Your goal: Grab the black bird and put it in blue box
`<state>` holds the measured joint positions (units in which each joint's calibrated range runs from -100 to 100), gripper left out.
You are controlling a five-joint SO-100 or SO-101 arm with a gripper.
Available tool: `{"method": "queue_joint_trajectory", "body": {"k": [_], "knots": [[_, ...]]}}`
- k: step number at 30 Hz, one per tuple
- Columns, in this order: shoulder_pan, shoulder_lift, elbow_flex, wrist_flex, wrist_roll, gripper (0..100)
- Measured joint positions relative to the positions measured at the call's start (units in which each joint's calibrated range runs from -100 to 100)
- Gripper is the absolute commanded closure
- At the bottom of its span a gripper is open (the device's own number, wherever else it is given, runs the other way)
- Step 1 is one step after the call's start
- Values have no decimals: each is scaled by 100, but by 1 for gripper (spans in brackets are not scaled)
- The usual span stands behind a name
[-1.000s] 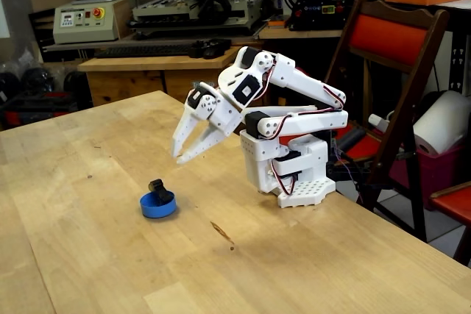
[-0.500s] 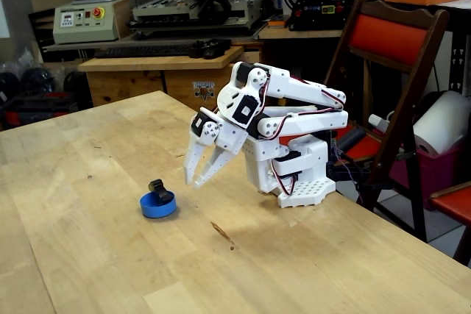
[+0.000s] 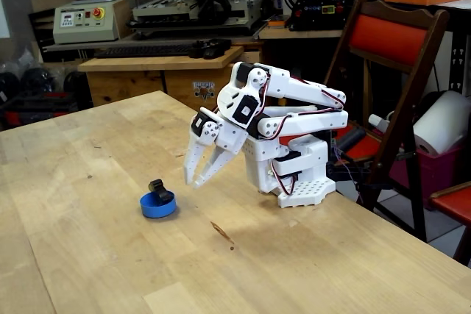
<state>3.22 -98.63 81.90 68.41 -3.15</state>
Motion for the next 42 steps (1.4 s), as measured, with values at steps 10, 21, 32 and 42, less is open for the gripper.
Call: {"method": "queue_joint_trajectory", "body": {"k": [10,21,32,42], "knots": [[0,0,0,0,0,96],[-696,26,0,0,0,96],[-864,43,0,0,0,96],[-864,43,0,0,0,96]]}}
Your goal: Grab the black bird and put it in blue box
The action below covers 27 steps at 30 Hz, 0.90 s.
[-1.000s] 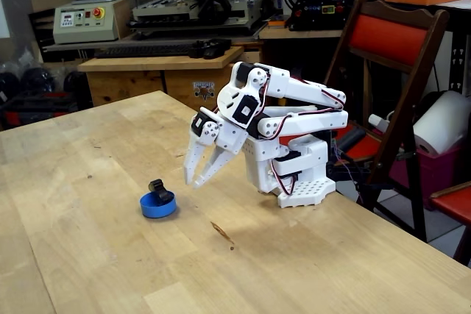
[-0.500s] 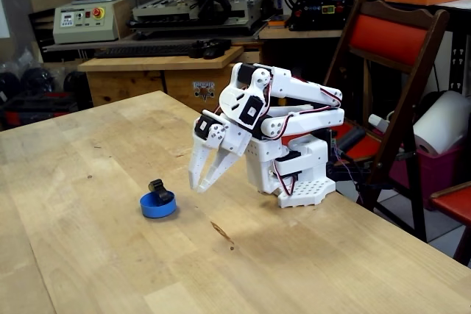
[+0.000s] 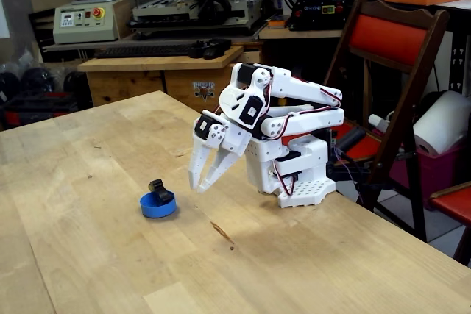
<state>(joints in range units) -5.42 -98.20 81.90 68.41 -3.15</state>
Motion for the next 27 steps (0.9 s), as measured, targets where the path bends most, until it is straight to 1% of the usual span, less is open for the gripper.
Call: {"method": "queue_joint_trajectory", "body": {"k": [8,19,27], "knots": [[0,0,9,0,0,96],[0,206,721,-168,0,96],[0,1133,678,-480,0,96]]}}
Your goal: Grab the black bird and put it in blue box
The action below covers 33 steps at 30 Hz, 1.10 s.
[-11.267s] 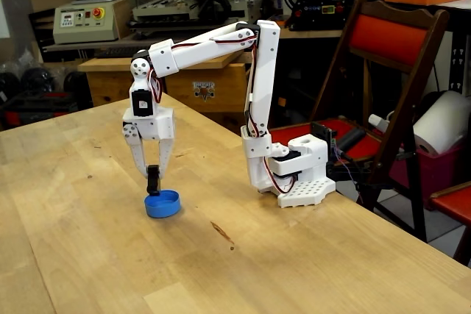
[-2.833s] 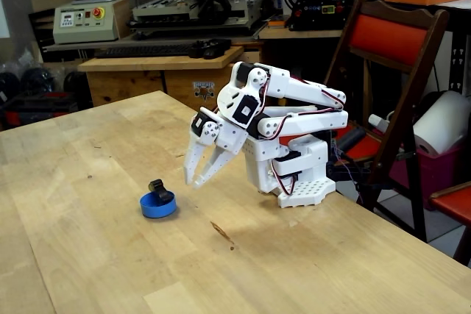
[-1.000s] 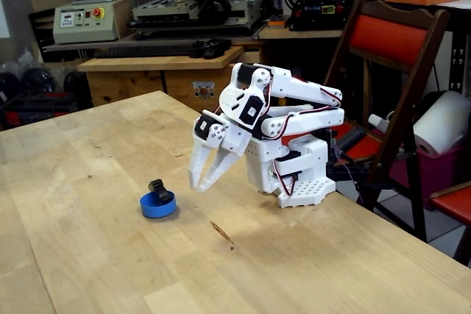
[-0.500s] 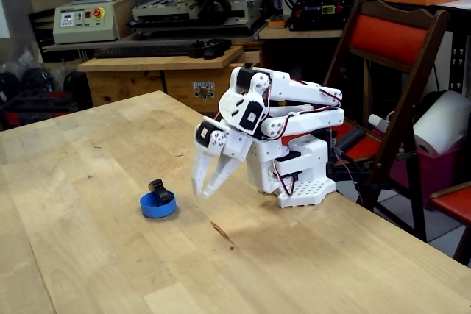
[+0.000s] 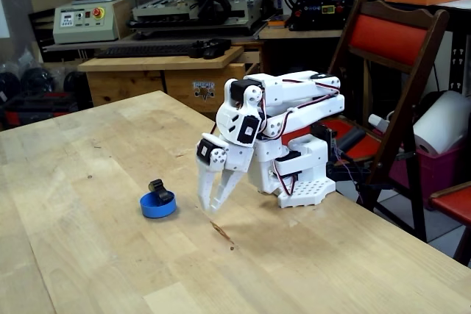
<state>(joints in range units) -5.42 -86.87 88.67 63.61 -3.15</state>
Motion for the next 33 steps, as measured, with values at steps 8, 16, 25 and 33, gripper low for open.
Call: {"method": "queue_joint_trajectory", "body": {"k": [8,16,25,33], "knots": [[-7,541,-335,-24,0,95],[-44,43,-335,-24,0,96],[-44,-927,-189,-24,0,96],[-51,-1279,26,104,0,95]]}}
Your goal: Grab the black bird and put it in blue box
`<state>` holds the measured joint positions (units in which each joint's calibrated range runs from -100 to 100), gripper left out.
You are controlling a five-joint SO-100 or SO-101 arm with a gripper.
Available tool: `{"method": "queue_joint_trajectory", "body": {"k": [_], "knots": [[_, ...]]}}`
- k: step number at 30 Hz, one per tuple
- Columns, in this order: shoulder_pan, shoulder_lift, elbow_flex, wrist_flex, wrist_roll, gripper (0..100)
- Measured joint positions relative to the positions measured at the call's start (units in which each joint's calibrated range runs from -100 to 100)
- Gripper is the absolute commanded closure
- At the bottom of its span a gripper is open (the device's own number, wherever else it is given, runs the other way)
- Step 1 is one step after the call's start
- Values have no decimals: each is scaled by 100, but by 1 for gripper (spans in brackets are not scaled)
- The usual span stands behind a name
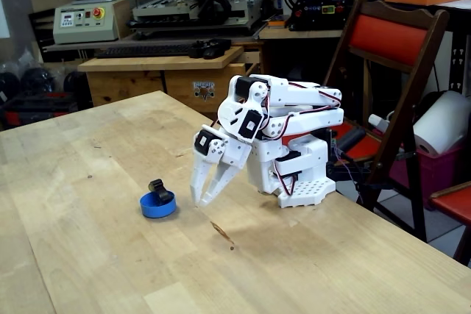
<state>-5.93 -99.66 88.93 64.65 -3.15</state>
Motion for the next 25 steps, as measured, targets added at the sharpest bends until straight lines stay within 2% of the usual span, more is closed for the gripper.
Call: {"method": "queue_joint_trajectory", "body": {"k": [25], "knots": [[0,155,0,200,0,95]]}}
